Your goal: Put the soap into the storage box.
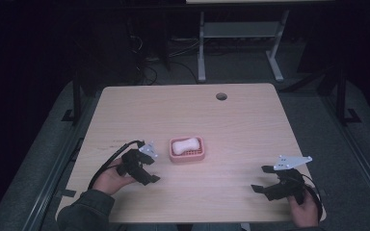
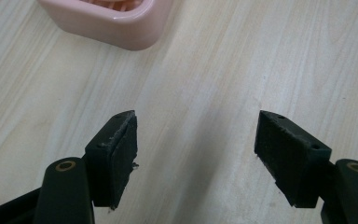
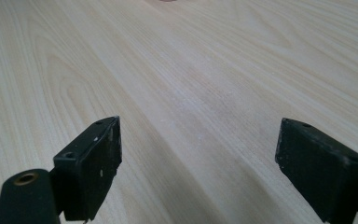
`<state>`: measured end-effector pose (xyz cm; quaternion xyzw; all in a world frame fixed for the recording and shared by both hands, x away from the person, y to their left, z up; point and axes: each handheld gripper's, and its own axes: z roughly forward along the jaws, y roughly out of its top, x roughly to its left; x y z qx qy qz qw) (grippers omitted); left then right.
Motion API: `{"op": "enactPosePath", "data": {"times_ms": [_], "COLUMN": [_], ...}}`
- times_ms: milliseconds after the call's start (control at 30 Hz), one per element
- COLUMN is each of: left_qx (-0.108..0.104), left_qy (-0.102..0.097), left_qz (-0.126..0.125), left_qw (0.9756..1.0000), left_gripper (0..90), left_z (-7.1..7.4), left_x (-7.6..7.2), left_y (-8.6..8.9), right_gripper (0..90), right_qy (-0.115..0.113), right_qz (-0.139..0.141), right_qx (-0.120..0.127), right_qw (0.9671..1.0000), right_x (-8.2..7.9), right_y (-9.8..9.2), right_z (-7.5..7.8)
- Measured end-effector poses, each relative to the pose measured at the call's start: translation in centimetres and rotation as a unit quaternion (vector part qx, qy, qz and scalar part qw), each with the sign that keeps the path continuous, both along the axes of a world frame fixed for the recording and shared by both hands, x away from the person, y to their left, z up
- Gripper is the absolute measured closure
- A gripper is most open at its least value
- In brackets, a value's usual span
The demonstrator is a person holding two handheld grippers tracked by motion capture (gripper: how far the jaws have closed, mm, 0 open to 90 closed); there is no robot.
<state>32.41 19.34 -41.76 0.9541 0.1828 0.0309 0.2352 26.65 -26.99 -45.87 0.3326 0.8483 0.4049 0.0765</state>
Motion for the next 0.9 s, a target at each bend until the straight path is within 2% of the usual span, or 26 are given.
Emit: {"op": "enactPosePath", "data": {"times_ms": [533,600,700,900], "left_qx": [0.001,-0.004,0.000,-0.002], "left_qy": [-0.001,-0.002,-0.003,0.000], "left_qz": [0.002,0.005,0.000,0.009], "left_qw": [1.0000,1.0000,1.0000,1.0000], "left_gripper": [29.2,29.1,28.8,28.4], "left_z": [-0.5,-0.7,-0.8,-1.4], "left_x": [-1.4,-1.7,-2.1,-3.1], "left_y": [1.6,1.7,1.9,2.8], "right_gripper": [14.1,14.1,14.1,14.2], "right_qy": [-0.001,-0.001,-0.001,-0.001], "right_qz": [0.001,0.002,0.002,0.001], "right_qx": [-0.002,-0.003,-0.002,-0.003], "right_qw": [1.0000,1.0000,1.0000,1.0000], "right_x": [0.0,0.0,0.0,-0.1], "right_y": [0.1,0.1,0.1,0.1], "right_z": [0.0,0.0,-0.1,-0.1]}}
